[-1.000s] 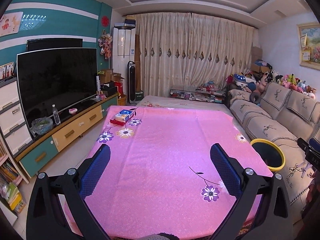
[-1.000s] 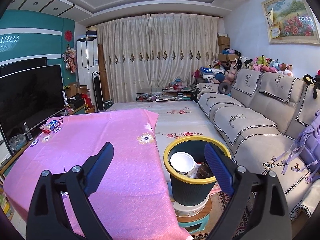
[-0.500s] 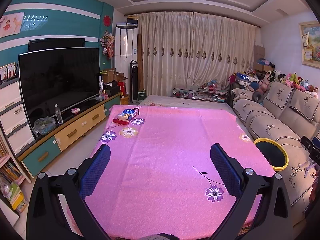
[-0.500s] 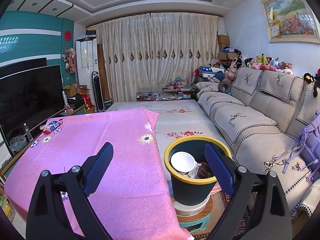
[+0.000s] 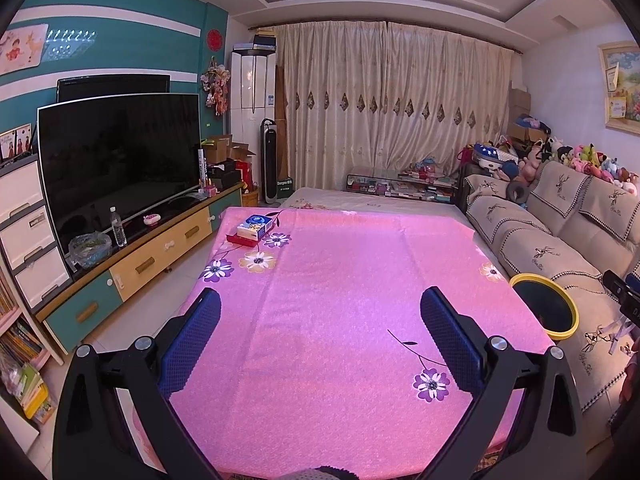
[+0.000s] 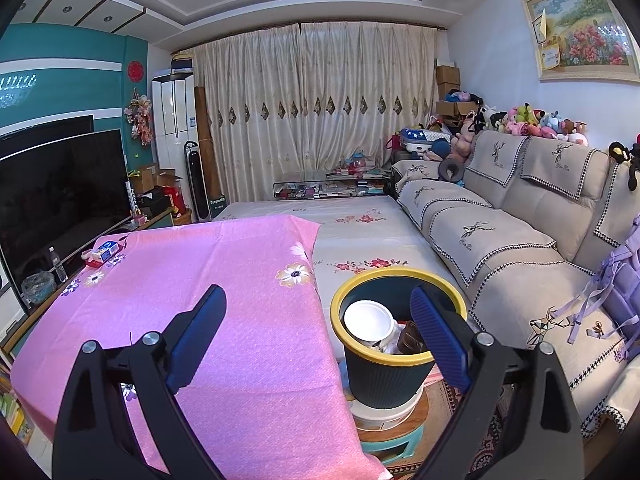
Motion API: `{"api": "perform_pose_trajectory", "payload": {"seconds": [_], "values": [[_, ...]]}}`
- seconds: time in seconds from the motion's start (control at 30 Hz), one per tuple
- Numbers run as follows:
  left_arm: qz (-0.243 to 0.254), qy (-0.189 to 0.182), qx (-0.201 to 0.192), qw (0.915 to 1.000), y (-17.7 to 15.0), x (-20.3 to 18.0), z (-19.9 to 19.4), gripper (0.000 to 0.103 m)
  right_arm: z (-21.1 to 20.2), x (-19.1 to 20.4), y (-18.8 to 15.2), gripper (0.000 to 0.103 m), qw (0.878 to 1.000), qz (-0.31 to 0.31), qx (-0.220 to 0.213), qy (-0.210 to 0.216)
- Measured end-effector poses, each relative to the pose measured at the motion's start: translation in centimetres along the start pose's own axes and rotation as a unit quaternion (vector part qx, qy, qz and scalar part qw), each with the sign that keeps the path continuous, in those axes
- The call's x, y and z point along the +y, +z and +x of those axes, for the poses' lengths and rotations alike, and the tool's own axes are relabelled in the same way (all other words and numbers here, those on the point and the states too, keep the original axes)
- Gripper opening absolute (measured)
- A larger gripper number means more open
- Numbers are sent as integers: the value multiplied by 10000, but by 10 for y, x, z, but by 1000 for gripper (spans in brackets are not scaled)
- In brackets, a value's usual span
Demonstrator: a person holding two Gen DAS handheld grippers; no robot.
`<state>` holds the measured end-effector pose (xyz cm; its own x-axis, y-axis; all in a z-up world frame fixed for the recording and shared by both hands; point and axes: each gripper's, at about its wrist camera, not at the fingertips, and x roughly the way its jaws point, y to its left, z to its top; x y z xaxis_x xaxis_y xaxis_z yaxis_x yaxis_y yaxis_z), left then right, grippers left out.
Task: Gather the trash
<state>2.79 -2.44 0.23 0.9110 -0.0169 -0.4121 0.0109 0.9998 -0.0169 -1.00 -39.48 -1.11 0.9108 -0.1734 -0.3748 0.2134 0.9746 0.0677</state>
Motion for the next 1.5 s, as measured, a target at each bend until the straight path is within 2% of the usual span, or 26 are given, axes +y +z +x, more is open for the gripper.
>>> {"api": "perform_pose_trajectory", "payload": {"seconds": [1.5], "values": [[15,17,19,10000,-8,-1,7,98,5,1,-6,89,10000,52,38,23]]}}
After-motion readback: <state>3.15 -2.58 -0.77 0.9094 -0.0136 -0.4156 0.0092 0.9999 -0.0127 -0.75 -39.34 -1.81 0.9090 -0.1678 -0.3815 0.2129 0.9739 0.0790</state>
